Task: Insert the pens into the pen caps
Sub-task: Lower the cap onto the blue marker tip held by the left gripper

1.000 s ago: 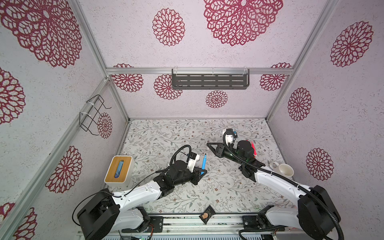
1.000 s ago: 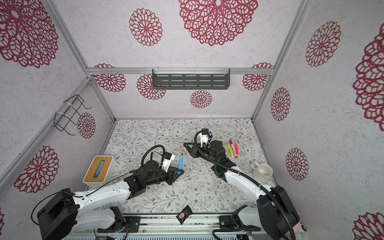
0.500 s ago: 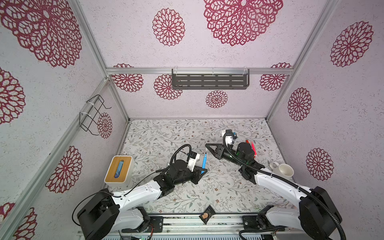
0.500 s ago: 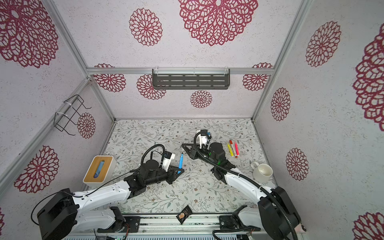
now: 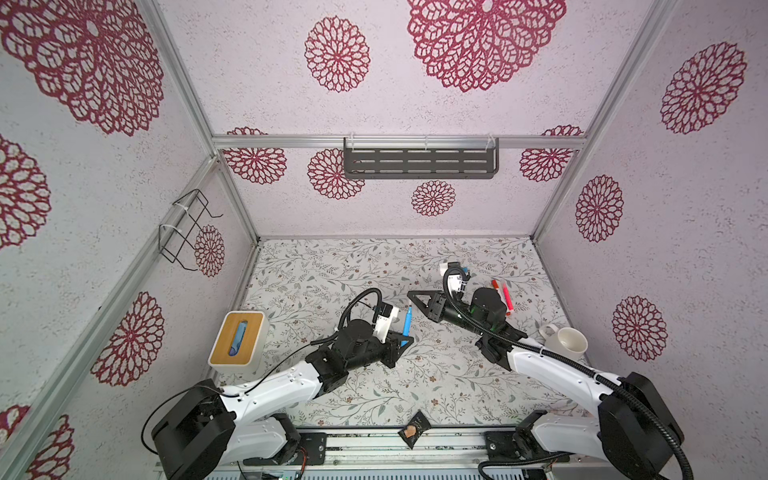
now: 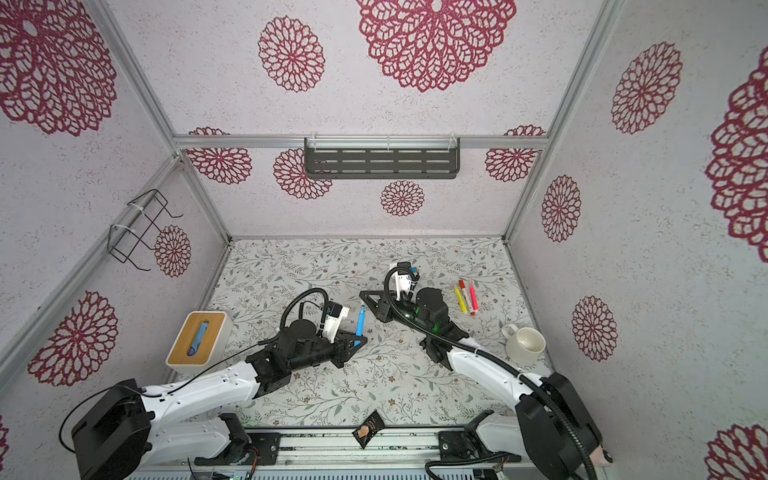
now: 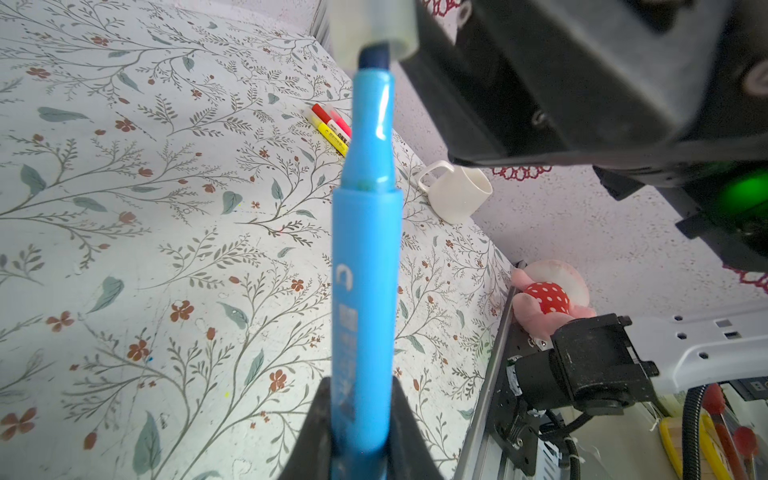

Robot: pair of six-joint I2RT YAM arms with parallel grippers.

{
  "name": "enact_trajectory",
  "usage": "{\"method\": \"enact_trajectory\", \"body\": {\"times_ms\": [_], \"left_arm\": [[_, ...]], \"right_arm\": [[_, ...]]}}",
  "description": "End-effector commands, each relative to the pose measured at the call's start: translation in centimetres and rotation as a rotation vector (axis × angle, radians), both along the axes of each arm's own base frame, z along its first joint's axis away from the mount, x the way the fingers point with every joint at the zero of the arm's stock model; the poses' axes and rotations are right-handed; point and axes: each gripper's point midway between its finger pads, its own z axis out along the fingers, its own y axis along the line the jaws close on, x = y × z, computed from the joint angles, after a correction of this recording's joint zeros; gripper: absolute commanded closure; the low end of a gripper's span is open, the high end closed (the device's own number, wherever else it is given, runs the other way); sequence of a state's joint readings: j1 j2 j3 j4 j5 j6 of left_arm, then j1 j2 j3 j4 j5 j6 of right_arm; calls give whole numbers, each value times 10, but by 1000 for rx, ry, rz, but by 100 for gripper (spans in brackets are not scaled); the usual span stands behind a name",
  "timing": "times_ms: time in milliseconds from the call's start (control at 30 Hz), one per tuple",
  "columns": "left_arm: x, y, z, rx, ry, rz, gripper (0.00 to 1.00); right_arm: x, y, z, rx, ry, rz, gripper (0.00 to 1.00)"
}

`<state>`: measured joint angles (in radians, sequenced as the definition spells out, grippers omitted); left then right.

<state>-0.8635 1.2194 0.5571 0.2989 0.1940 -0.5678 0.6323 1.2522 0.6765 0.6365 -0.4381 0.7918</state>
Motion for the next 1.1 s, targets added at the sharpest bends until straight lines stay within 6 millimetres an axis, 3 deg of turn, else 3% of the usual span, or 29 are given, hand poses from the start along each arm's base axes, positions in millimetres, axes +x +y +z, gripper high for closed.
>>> {"method": "enact_trajectory", "body": {"times_ms": [0,433,1067], "left_arm": [[0,-2,19,-20,-48,-3,100],[0,0,29,-41,-69,2,100],[-1,6,71,-174,-113,-7,100]], "right_arm": [[-5,-1,27,56,-65,-1,82],[-19,5,24,63,-83,28,82],[-42,11,40,123,-162,92,81]]}}
